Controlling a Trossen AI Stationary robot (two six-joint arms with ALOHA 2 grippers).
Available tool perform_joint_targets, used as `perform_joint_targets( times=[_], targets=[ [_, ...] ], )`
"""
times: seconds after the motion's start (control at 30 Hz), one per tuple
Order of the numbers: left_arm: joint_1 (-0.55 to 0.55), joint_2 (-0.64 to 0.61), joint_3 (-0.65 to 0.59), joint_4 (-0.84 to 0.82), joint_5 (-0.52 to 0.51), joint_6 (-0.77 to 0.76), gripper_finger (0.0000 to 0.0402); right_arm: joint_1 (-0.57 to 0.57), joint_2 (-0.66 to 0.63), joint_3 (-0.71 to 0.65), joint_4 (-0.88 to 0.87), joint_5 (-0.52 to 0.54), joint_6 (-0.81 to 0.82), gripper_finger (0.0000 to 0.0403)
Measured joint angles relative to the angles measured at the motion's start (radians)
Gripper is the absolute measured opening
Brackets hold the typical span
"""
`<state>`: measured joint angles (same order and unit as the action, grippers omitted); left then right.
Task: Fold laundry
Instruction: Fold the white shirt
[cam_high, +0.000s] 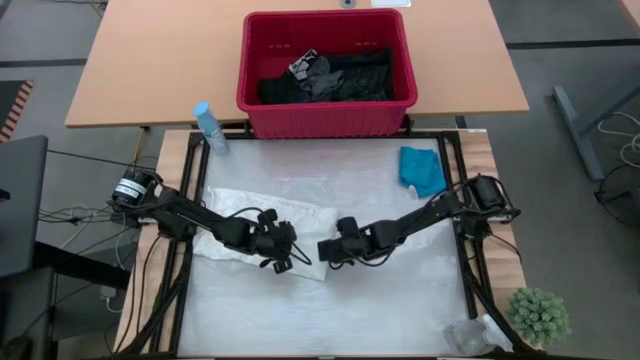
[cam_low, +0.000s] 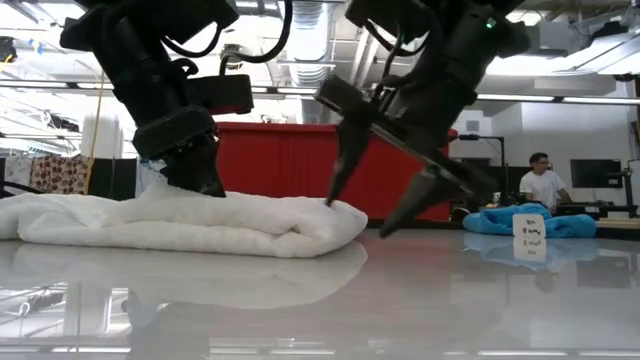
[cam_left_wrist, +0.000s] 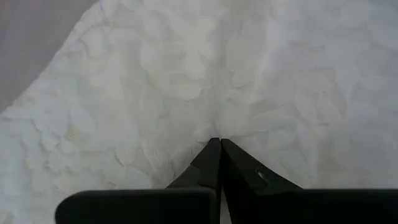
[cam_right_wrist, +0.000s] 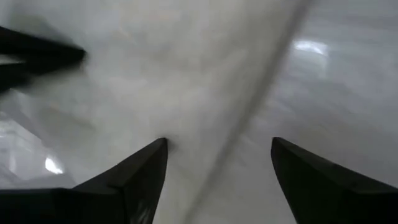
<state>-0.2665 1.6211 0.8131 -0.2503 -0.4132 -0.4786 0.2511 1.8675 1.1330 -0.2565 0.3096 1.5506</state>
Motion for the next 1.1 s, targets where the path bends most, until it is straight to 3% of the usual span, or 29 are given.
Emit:
perform_joint_targets(
  times=[0.37,0.77,0.9,1.1],
  targets=[
    [0.000,0.000,0.000,0.001,0.007,-0.003,0.0000,-0.009,0.023,0.000,0.030,0.030,0.038,0.0320],
    [0.003,0.000,-0.002,0.028,0.023,0.008,0.0000,-0.024,0.129,0.004,0.236,0.023,0.045,0.0308],
    [0.015,0.000,-0.002,0.029,0.035,0.008,0.0000,-0.028,0.130,0.004,0.195,0.021,0.079,0.0246],
    [0.036,0.000,-0.002,0.033,0.041,0.021,0.0000,-0.043,0.132,0.003,0.177,0.003,0.057,0.0058]
  ],
)
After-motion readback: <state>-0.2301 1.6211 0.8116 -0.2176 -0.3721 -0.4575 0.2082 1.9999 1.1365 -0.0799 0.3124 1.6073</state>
